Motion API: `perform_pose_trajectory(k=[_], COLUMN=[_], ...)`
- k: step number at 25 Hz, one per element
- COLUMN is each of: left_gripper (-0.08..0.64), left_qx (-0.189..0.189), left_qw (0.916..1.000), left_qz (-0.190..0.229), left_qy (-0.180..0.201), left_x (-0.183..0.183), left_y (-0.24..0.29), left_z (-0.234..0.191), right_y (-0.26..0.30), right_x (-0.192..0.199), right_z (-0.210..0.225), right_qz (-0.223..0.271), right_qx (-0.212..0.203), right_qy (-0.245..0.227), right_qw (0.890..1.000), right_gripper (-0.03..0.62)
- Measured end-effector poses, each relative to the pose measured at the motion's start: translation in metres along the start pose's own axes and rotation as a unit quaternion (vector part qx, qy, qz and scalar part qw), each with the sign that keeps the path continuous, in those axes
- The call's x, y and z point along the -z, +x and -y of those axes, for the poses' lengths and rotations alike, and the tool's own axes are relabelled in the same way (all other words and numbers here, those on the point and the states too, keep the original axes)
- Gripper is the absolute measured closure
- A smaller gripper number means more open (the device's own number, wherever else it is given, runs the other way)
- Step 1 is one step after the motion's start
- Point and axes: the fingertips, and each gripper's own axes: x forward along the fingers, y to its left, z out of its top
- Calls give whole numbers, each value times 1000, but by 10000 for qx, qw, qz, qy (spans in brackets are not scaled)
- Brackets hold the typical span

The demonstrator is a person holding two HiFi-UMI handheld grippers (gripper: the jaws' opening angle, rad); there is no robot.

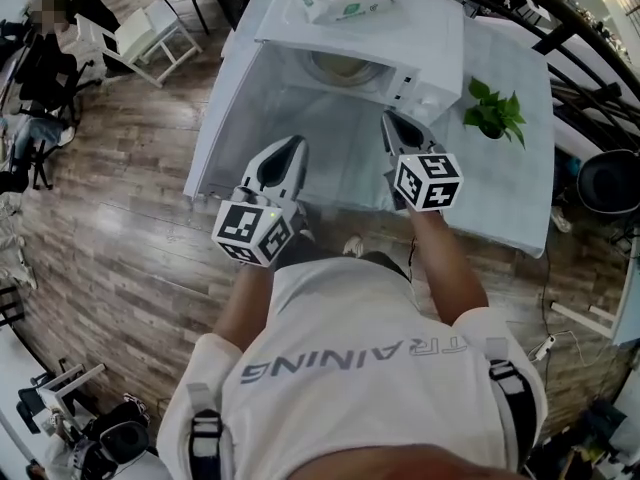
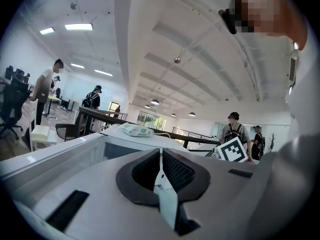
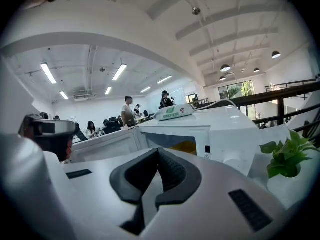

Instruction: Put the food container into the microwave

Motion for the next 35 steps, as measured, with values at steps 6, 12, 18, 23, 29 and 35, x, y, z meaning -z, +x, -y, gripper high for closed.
perform_pose_trajectory(k=[6, 12, 18, 23, 29, 35], left_gripper=[515, 515, 515, 515, 515, 515], left_qx=[11, 95, 143, 166, 121, 50], left_qw=[9999, 9997, 9996, 9997, 9996, 9996], left_qz=[89, 96, 145, 190, 248, 259], left_qy=[129, 192, 196, 60, 2, -76], left_x=[-4, -5, -8, -8, -11, -10], left_y=[-7, -14, -18, -22, -25, -26], left_z=[14, 33, 41, 45, 44, 41], right_y=[-52, -95, -107, -106, -102, -103], right_x=[-34, -61, -63, -57, -47, -45], right_z=[-19, -26, -28, -32, -37, -36], right_qz=[441, 885, 951, 874, 772, 727], right_qx=[-114, 36, 13, -84, -171, -203], right_qy=[-265, -420, -423, -453, -443, -431], right_qw=[9986, 9952, 9946, 9951, 9959, 9962], right_gripper=[569, 571, 571, 571, 571, 571])
